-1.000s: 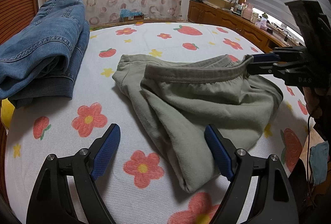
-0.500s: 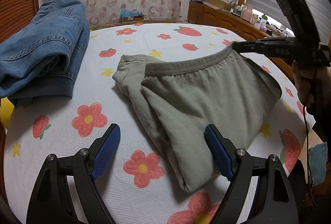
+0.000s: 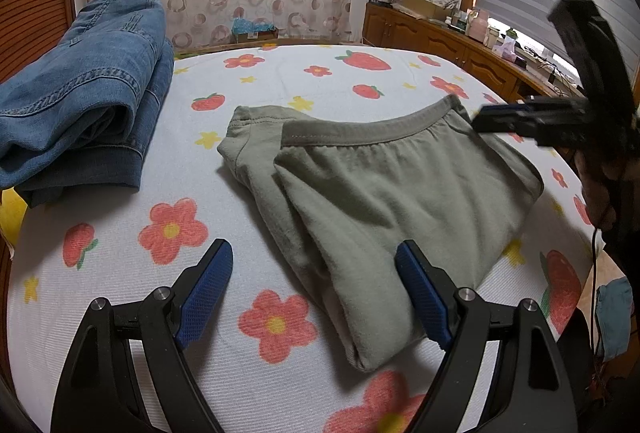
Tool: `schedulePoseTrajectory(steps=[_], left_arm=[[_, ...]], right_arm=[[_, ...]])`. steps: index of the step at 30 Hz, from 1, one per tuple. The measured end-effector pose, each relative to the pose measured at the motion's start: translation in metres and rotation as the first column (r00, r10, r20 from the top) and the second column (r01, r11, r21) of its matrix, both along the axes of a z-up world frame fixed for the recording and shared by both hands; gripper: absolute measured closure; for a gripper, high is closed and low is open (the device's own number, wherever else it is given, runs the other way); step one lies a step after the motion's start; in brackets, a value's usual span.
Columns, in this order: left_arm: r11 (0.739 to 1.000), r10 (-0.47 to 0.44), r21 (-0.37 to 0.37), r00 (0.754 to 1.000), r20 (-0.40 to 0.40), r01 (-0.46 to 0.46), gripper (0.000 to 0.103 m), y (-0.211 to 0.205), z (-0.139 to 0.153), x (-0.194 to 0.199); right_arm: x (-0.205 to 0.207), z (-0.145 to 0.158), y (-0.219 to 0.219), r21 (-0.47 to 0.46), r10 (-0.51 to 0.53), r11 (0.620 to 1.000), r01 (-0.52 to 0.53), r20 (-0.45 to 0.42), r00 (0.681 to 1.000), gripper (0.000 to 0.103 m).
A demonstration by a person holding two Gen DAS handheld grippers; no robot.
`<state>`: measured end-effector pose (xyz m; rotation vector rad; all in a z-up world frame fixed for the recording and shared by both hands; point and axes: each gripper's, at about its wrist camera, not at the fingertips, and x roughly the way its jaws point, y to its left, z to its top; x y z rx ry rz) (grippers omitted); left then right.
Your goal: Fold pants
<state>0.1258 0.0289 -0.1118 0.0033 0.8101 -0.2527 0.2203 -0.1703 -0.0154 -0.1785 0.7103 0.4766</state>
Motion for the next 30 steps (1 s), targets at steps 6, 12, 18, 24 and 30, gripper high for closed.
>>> schedulePoseTrajectory(steps=[6,12,18,24,30], left_arm=[[1.0,0.0,0.001,1.0,0.0,0.0,0.019,0.0,0.0,0.0],[1.0,0.0,0.001,1.0,0.0,0.0,0.019,0.0,0.0,0.0],[1.0,0.0,0.0,1.0,0.0,0.0,0.019,0.0,0.0,0.0],[1.0,0.001,0.0,1.0,0.001,-0.001,0.019,0.0,0.0,0.0],[1.0,0.001,0.0,1.0,0.001,-0.001,0.019,0.0,0.0,0.0]], right_arm=[[-0.027,-0.01,-0.004,0.007,-0.001,1.0,0.002,-0.031,1.0,0.061],[-0.041,-0.016,-0.013,0.024,-0.038,0.999,0.039,-0.031,0.999,0.06],[-0.032,-0.019,-0.007,-0.012,-0.049,0.999,0.049,-0.019,0.999,0.059],[-0.02,-0.021,-0.001,-0.035,-0.017,0.999,0.016,-0.03,0.999,0.054],[-0.006,-0.016,0.003,-0.094,0.058,0.994,-0.062,-0.048,0.997,0.051]])
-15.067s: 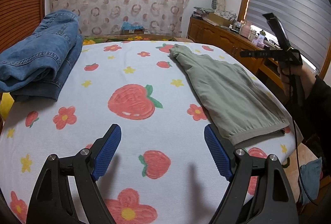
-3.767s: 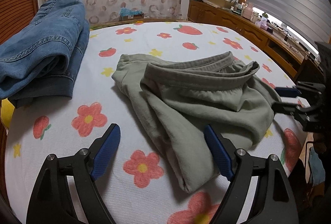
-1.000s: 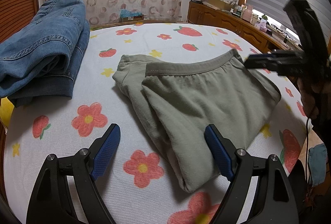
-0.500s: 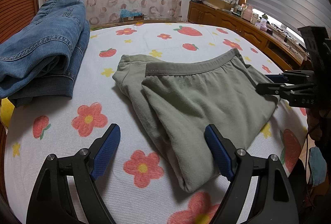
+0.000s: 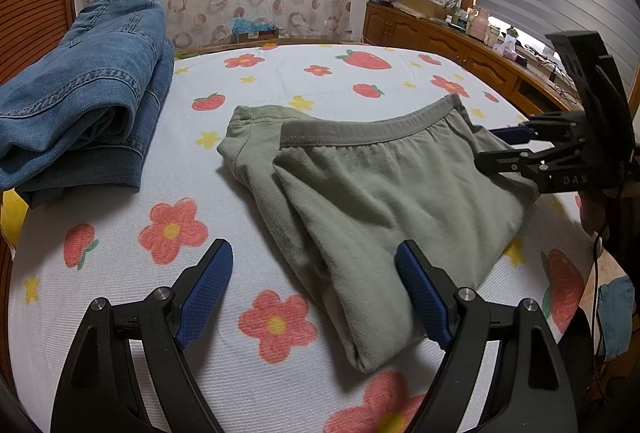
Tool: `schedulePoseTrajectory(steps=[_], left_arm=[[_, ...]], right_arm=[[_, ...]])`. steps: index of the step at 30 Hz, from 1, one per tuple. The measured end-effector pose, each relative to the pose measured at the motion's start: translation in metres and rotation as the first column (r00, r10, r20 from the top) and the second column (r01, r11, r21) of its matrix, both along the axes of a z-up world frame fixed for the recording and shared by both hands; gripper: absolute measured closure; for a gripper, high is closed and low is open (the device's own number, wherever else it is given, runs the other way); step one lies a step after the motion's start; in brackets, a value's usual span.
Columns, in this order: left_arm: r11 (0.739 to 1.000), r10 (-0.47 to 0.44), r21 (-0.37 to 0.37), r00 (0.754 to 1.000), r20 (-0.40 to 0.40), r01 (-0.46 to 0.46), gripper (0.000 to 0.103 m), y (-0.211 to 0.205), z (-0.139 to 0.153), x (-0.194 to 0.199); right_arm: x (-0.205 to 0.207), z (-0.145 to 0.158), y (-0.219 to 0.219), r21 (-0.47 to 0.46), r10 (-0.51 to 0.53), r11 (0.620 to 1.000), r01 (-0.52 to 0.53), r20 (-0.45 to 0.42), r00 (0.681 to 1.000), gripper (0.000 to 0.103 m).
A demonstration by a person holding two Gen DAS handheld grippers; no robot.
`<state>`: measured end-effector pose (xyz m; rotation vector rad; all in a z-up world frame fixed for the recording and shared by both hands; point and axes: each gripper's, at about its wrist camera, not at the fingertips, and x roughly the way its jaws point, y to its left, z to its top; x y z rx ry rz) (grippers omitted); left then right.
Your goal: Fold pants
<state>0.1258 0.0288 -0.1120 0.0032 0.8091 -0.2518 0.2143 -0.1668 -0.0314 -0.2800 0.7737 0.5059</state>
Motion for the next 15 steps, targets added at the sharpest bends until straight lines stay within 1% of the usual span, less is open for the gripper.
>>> schedulePoseTrajectory(steps=[3,5,9,13,15], left_arm=[[1.0,0.0,-0.002,1.0,0.0,0.0,0.019,0.0,0.0,0.0],[1.0,0.0,-0.002,1.0,0.0,0.0,0.019,0.0,0.0,0.0],[1.0,0.0,0.001,1.0,0.0,0.0,0.019,0.0,0.0,0.0],[1.0,0.002,0.0,1.0,0.001,-0.002,0.019,0.001,0.0,0.0],[1.0,0.004,-0.002,1.0,0.002,-0.004,0.019,0.001,0.0,-0.001]], right_arm=[[0.007,0.001,0.003,-0.012,0.05,0.999,-0.05,0.004,0.999,0.051],[0.009,0.0,0.001,0.005,0.058,0.998,-0.058,0.014,0.998,0.051],[0.007,-0.005,-0.008,0.089,-0.001,0.996,0.0,0.003,1.0,0.051],[-0.001,-0.008,-0.01,0.121,-0.08,0.99,0.078,0.008,0.997,0.051],[-0.005,-0.01,-0.011,0.14,-0.104,0.985,0.1,0.023,0.994,0.051]])
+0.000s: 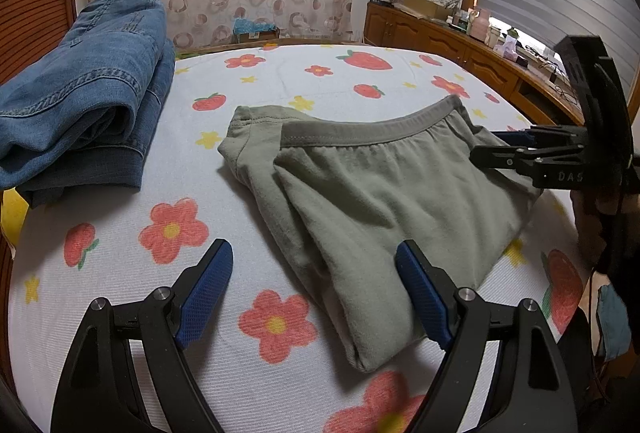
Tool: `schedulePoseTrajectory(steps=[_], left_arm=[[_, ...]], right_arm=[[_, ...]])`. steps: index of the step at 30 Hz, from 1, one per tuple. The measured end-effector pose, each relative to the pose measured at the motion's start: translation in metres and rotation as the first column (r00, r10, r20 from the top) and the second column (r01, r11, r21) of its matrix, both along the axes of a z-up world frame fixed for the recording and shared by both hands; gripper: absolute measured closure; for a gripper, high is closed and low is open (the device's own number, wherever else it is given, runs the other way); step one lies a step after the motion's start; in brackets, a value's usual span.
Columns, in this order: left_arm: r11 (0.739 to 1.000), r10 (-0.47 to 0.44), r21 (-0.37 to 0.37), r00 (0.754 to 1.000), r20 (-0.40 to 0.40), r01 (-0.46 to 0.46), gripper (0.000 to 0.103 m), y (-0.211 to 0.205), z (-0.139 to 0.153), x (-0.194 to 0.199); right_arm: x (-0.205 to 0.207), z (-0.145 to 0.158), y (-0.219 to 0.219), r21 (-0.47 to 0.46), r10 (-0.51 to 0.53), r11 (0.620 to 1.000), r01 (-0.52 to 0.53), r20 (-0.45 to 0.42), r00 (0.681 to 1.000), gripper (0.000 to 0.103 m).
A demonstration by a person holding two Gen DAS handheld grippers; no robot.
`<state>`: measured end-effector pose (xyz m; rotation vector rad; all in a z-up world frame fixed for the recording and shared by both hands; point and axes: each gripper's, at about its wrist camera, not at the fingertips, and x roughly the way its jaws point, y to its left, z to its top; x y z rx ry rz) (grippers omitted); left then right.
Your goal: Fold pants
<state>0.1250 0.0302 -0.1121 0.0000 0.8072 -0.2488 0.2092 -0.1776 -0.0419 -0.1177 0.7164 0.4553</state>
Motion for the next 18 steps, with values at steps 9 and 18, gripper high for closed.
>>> schedulePoseTrajectory(steps=[9,18], left_arm=[[0.998,-0.012,-0.053,0.998,0.064,0.015,0.051,0.009,0.019,0.002],[0.998,-0.03,-0.059,0.999,0.033,0.032,0.059,0.008,0.024,0.035]], right_arm=[[-0.006,0.0,-0.003,0.025,-0.008,1.0,0.007,0.006,1.0,0.051],[-0.005,0.002,0.002,-0.008,-0.014,1.0,0.014,0.015,1.0,0.051]])
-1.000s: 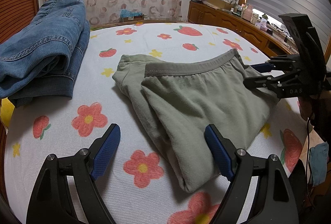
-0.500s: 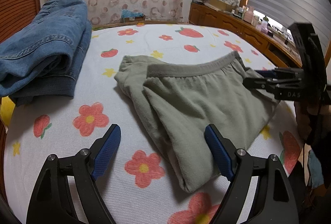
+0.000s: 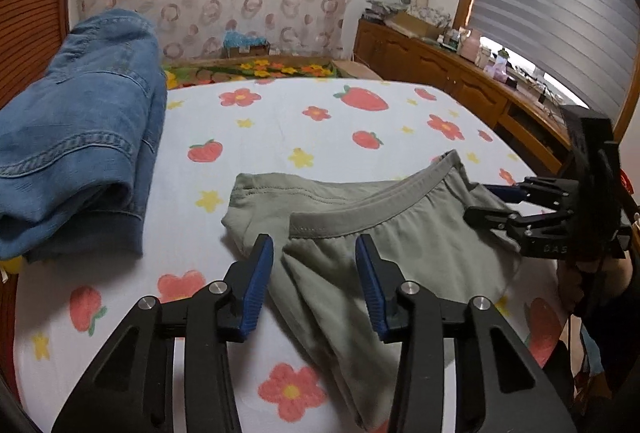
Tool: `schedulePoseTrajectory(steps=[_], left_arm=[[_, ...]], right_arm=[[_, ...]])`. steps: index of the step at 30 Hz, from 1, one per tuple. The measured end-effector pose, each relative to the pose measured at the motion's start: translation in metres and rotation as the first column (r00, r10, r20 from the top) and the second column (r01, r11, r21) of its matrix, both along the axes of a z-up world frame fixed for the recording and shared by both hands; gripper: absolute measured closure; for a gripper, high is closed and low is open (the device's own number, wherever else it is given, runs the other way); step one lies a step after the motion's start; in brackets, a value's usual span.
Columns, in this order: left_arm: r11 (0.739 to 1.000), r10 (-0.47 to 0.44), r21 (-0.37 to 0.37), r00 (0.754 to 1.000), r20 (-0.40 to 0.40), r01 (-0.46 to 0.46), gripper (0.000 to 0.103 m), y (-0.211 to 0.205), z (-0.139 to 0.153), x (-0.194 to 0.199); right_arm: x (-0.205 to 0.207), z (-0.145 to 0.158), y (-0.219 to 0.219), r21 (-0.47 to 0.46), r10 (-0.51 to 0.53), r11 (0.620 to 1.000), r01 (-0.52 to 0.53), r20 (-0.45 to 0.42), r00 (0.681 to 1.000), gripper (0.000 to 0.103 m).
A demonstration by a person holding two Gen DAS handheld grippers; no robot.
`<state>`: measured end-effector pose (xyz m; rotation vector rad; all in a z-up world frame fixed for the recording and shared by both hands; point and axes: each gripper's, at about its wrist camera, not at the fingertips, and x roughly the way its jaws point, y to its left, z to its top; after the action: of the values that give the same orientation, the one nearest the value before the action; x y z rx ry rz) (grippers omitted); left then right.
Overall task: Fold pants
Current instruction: 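Close the left tool on the waistband while the right tool also grips it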
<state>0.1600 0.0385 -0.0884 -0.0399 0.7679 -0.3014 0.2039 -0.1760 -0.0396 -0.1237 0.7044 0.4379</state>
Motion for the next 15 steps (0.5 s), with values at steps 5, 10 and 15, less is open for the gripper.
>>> schedulePoseTrajectory(steps=[5,10,15], left_arm=[[0.999,-0.018,0.031,1.0,-0.004,0.018,0.07,-0.004,-0.004,0.002],[0.999,-0.026,0.032,1.0,-0.003,0.026,0.075,-0.004,-0.005,0.003],[0.998,-0.052,0.036,0.998,0.024,0.051,0.09,-0.008,0.001,-0.002]], right_arm=[[-0.005,0.01,-0.003,0.006,0.019,1.0,-0.019,0.062,0.998,0.051],[0.01,0.014,0.007,-0.03,0.061,0.998,-0.059,0.045,0.997,0.051],[0.039,0.012,0.01,-0.013,0.073,0.997,-0.073,-0.012,0.997,0.051]])
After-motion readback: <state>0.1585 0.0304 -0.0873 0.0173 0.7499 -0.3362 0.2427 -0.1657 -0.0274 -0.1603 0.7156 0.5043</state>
